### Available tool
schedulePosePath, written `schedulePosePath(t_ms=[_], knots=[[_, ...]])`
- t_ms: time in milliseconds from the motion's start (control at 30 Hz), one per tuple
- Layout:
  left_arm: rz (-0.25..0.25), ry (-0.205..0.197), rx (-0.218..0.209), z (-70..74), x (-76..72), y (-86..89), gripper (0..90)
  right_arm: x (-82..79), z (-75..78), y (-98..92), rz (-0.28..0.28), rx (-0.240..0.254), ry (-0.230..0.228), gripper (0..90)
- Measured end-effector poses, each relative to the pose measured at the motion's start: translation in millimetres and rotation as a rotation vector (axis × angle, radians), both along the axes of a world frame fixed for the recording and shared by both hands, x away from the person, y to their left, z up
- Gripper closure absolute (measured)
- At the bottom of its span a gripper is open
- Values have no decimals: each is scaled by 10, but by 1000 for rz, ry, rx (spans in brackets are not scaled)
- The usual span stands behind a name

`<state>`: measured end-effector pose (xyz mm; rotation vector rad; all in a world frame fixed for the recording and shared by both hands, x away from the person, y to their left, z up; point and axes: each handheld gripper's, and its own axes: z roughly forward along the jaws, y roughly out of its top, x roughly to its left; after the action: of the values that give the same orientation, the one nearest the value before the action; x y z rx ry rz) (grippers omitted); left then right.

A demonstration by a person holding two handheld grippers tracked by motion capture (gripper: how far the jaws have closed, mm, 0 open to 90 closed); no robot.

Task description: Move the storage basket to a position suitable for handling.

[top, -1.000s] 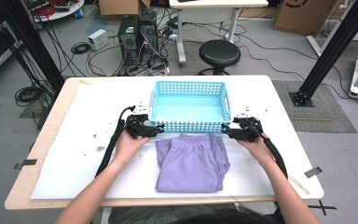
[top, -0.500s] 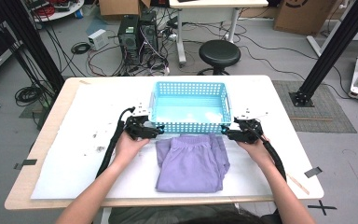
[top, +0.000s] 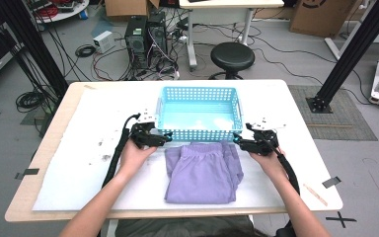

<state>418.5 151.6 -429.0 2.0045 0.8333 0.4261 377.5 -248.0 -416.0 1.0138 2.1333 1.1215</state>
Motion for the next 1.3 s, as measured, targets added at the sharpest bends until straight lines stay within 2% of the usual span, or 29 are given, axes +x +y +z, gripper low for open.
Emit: schedulePosePath(t_ms=[100, 200, 300, 400, 567, 733, 867, 933, 1000, 1100, 1200, 1300], knots=[[1, 8, 20, 18, 27, -16, 273, 21, -19, 9, 3, 0, 13, 381], [-14, -4, 31, 24, 24, 35, 272, 28, -36, 25, 4, -9, 16, 380], [-28, -8, 19, 20, 33, 88, 260, 29, -48, 49, 11, -14, 17, 379], [-21, -10, 16, 30, 30, 133, 250, 29, -54, 59, 14, -15, 19, 379], [1, -25, 35, 39, -5, 187, 250, 35, -55, 68, 18, 1, 20, 377], [11, -40, 49, 31, -24, 145, 304, 62, -60, 64, -1, 8, 14, 396], [14, -36, 65, 36, -23, 95, 305, 62, -50, 44, -13, 14, 10, 396], [20, -35, 57, 49, -50, 95, 303, 53, -41, 28, -15, 15, 16, 386], [51, -45, 39, 81, -127, 119, 297, 19, -27, 19, -21, 21, 10, 381], [77, -55, 37, 109, -211, 173, 290, -76, -6, 4, -39, 24, -14, 381], [104, -62, 22, 114, -307, 230, 290, -184, 32, -8, -59, 35, -56, 381], [105, -68, 7, 120, -376, 260, 290, -279, 64, 23, -51, 58, -72, 397]])
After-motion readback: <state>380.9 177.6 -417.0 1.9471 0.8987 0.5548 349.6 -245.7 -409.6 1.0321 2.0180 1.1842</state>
